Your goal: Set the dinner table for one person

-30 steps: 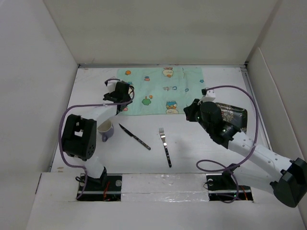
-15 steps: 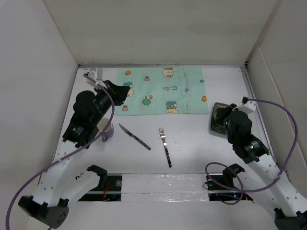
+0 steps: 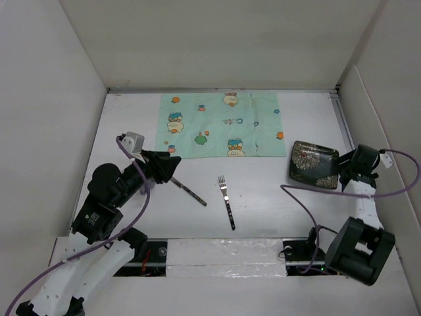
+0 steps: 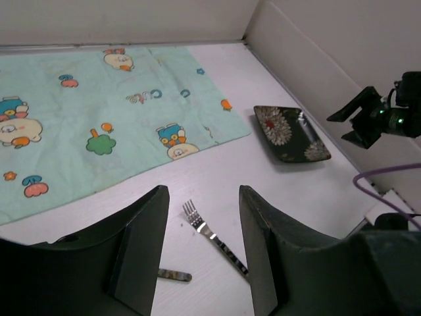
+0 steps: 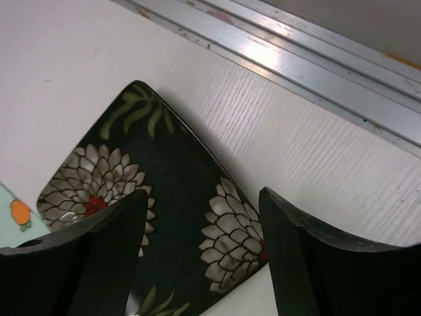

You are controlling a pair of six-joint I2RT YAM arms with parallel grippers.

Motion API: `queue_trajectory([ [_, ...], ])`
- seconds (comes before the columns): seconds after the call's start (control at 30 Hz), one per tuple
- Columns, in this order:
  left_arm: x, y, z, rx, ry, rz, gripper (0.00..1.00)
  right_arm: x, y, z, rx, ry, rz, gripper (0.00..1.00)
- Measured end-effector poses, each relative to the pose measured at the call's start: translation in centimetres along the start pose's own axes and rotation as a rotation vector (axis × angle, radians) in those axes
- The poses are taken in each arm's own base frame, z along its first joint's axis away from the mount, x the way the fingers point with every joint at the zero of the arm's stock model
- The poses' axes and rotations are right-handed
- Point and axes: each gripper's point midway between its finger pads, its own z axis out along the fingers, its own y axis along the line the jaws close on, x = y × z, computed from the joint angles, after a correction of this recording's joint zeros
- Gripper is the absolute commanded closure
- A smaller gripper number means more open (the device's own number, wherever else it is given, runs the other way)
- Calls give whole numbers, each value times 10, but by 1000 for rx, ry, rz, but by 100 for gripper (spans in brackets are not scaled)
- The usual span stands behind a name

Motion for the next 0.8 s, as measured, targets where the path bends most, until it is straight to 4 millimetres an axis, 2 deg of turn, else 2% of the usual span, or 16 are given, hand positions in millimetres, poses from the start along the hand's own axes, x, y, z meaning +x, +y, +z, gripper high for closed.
queue_trajectory([
  [0.07,13,4,-2,-16,27,13,55,7,-6,15,35,39,-21,20],
  [0.17,16,7,-10,-34,14,30,54,18,-13,33,59,116,-52,17],
  [0.33,-1,9,-27,-59,-77,47,53,18,-20,55,71,174,-87,17],
  [0.37,-3,10,-29,-67,-90,47,53,18,-19,59,65,187,-99,29],
  [0.43,-5,12,-30,-75,-99,49,53,19,-17,69,56,220,-121,41],
  [0.5,-6,14,-31,-89,-103,50,53,27,-15,78,34,268,-131,41],
  [0.57,-6,16,-31,-102,-107,50,53,38,-15,82,23,314,-137,35],
  [0.67,-8,19,-31,-117,-114,49,53,35,-6,82,-13,330,-144,39],
  [0.8,-9,21,-32,-128,-119,50,53,43,-2,77,-42,371,-139,40],
])
